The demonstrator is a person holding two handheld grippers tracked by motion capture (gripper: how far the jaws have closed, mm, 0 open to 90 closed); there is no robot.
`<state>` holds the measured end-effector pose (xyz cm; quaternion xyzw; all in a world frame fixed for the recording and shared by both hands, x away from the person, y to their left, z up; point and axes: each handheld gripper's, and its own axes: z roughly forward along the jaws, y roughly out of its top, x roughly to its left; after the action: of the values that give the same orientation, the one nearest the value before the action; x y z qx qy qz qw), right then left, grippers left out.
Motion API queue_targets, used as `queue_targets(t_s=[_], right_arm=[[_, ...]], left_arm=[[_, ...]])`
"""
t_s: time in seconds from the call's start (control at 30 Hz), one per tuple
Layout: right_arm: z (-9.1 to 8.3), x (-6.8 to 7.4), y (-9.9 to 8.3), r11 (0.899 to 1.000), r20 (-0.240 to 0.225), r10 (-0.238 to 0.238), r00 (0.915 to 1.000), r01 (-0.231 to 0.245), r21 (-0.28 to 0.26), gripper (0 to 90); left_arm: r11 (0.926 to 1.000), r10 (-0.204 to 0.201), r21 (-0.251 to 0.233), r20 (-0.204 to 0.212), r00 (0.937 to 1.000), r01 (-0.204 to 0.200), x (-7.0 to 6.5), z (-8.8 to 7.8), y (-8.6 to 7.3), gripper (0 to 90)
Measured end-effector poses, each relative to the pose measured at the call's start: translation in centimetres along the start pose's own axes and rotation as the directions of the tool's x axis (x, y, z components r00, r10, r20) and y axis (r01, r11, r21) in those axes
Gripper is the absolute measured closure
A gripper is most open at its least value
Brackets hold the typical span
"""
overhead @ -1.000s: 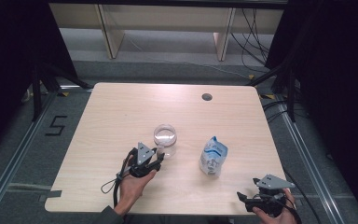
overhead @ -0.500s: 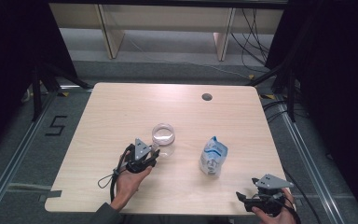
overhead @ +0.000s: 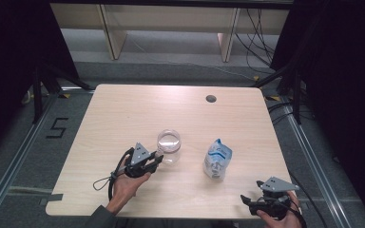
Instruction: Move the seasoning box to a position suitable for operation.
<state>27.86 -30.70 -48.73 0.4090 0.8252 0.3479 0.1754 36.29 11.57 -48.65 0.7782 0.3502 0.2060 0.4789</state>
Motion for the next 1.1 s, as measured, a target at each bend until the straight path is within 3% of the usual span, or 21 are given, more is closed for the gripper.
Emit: queue_targets(t_s=[0.13, 0.17, 0.23, 0.27, 0.43, 0.47, 0.5, 0.53, 0.63, 0.67, 0.7, 0.77, 0.87, 0.9, 0.93, 0.97, 1.03, 1.1], right_arm=[[0.0, 0.0, 0.1, 1.0, 0.012, 0.012, 0.9999, -0.012, 0.004, 20.7], [0.0, 0.0, 0.1, 1.0, 0.016, 0.004, 0.9999, -0.004, 0.0, 20.7], [-0.1, 0.4, 0.1, 0.998, 0.005, 0.054, 0.9985, -0.054, 0.023, 20.8], [0.0, 0.1, 0.1, 1.0, 0.014, 0.008, 0.9999, -0.008, 0.003, 21.0], [-0.1, 0.0, 0.1, 1.0, 0.01, 0.008, 0.9999, -0.008, 0.001, 21.4], [-0.1, 0.0, 0.1, 1.0, 0.01, 0.009, 0.9999, -0.009, 0.0, 21.5], [-0.1, 0.0, 0.1, 1.0, 0.01, 0.004, 0.9999, -0.004, -0.005, 21.5], [-0.1, 0.1, 0.1, 1.0, 0.008, 0.014, 0.9999, -0.014, 0.004, 21.7], [-0.1, 0.1, 0.1, 1.0, -0.001, 0.02, 0.9998, -0.02, 0.005, 21.8], [-0.1, 0.1, 0.1, 1.0, 0.0, 0.014, 0.9999, -0.014, 0.001, 21.9], [-0.1, 0.1, 0.1, 1.0, 0.0, 0.02, 0.9998, -0.02, 0.006, 21.9], [-0.1, 0.0, 0.1, 1.0, 0.007, 0.009, 0.9999, -0.009, 0.001, 21.8], [-0.1, 0.0, 0.2, 1.0, 0.012, -0.009, 0.9999, 0.009, -0.007, 21.9], [0.0, 0.2, 0.1, 1.0, 0.004, 0.016, 0.9999, -0.016, -0.001, 21.9], [0.0, 0.2, 0.1, 1.0, 0.005, 0.016, 0.9999, -0.016, 0.0, 21.8], [0.0, 0.2, 0.1, 1.0, 0.005, 0.017, 0.9999, -0.017, 0.0, 21.9], [-0.1, 0.0, 0.2, 1.0, 0.006, -0.001, 1.0, 0.001, 0.004, 21.8], [-0.1, 0.3, 0.1, 0.999, -0.005, 0.048, 0.9989, -0.048, 0.015, 21.9]], left_arm=[[1.0, 0.005, -0.004, 0.063, 0.998, -0.005, -0.5, -0.4, -0.3, 72.9], [0.9997, 0.026, -0.006, 0.079, 0.9966, -0.025, -0.6, -0.5, -0.4, 72.9], [0.9993, 0.037, 0.002, 0.101, 0.9942, -0.037, -0.9, -0.9, -0.5, 72.9], [0.999, 0.045, -0.001, 0.111, 0.9928, -0.045, -1.1, -1.1, -0.6, 72.9], [0.9973, 0.073, -0.003, 0.16, 0.9844, -0.073, -2.1, -1.9, -0.9, 73.0], [0.9958, 0.091, -0.008, 0.171, 0.981, -0.091, -2.2, -2.0, -0.9, 72.9], [0.997, 0.078, -0.012, 0.187, 0.9793, -0.077, -2.5, -2.1, -1.0, 73.0], [0.9944, 0.105, -0.013, 0.19, 0.9761, -0.105, -2.6, -2.2, -0.9, 72.9], [0.9935, 0.113, -0.015, 0.229, 0.9669, -0.113, -3.0, -2.4, -1.2, 73.0], [0.9901, 0.14, -0.028, 0.246, 0.9592, -0.137, -2.9, -2.4, -1.2, 72.9], [0.9903, 0.139, -0.026, 0.255, 0.957, -0.136, -3.0, -2.6, -1.3, 72.9], [0.9868, 0.162, -0.033, 0.278, 0.9468, -0.159, -3.0, -2.6, -1.3, 72.9], [0.9858, 0.167, -0.031, 0.297, 0.9403, -0.165, -3.0, -2.6, -1.4, 72.9], [0.9859, 0.166, -0.035, 0.309, 0.9365, -0.163, -3.0, -2.7, -1.4, 72.9], [0.9884, 0.151, -0.031, 0.315, 0.9371, -0.149, -3.1, -2.7, -1.5, 72.9], [0.9839, 0.177, -0.035, 0.325, 0.9291, -0.175, -3.0, -2.7, -1.5, 72.9], [0.9861, 0.164, -0.033, 0.333, 0.9284, -0.163, -3.1, -2.7, -1.6, 72.9], [0.9851, 0.169, -0.03, 0.339, 0.9255, -0.169, -3.1, -2.8, -1.6, 72.9]])
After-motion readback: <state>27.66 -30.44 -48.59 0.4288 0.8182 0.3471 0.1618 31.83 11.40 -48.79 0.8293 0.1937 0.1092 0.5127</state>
